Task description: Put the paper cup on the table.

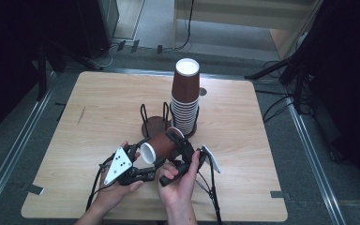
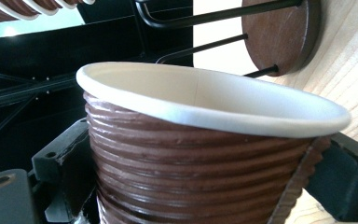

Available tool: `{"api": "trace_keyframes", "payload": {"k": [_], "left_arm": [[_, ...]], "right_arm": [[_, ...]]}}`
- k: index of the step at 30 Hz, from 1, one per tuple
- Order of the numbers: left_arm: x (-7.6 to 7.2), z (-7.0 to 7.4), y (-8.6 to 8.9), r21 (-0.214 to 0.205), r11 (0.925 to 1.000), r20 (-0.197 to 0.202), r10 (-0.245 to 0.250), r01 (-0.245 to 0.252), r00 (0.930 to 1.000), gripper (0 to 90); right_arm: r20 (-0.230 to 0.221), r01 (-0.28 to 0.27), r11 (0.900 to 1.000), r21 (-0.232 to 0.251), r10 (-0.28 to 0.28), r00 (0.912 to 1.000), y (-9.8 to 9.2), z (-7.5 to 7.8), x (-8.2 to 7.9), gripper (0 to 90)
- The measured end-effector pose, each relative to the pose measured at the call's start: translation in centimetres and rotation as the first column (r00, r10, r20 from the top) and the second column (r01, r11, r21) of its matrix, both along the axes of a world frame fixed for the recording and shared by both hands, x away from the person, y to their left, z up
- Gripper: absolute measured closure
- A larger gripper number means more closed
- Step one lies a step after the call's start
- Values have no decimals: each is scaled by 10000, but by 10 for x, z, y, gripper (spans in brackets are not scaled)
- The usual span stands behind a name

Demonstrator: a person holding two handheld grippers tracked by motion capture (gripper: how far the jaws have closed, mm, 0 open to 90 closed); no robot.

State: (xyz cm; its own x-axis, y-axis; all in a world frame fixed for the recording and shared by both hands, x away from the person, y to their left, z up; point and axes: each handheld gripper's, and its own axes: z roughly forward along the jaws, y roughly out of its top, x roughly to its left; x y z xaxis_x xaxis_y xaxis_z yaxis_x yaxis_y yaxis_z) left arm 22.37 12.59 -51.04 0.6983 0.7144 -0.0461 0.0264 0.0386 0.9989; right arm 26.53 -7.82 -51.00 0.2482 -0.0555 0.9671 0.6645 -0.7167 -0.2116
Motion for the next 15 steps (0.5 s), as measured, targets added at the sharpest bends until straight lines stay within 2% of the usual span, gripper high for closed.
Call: {"api": "trace_keyframes", "payload": {"k": [4, 8, 10, 15], "left_arm": [[-2, 0, 2, 61, 10000, -58, 61, -61, 10000, 217], [-4, -1, 1, 195, 9995, -50, 261, -260, 9996, 204], [-6, -1, 1, 375, 9989, -195, 284, -277, 9994, 194], [-6, -1, 1, 499, 9984, -600, 276, -246, 9978, 88]], "right_arm": [[-3, -121, 9999, 15, 121, 9999, 1, 0, 0, 90], [215, -394, 9992, -62, 395, 9990, 2, -1, 1, 102], [313, -426, 9991, -24, 426, 9986, 1, -1, 1, 103], [727, -312, 9993, -181, 325, 9968, -6, 0, 2, 103]]}}
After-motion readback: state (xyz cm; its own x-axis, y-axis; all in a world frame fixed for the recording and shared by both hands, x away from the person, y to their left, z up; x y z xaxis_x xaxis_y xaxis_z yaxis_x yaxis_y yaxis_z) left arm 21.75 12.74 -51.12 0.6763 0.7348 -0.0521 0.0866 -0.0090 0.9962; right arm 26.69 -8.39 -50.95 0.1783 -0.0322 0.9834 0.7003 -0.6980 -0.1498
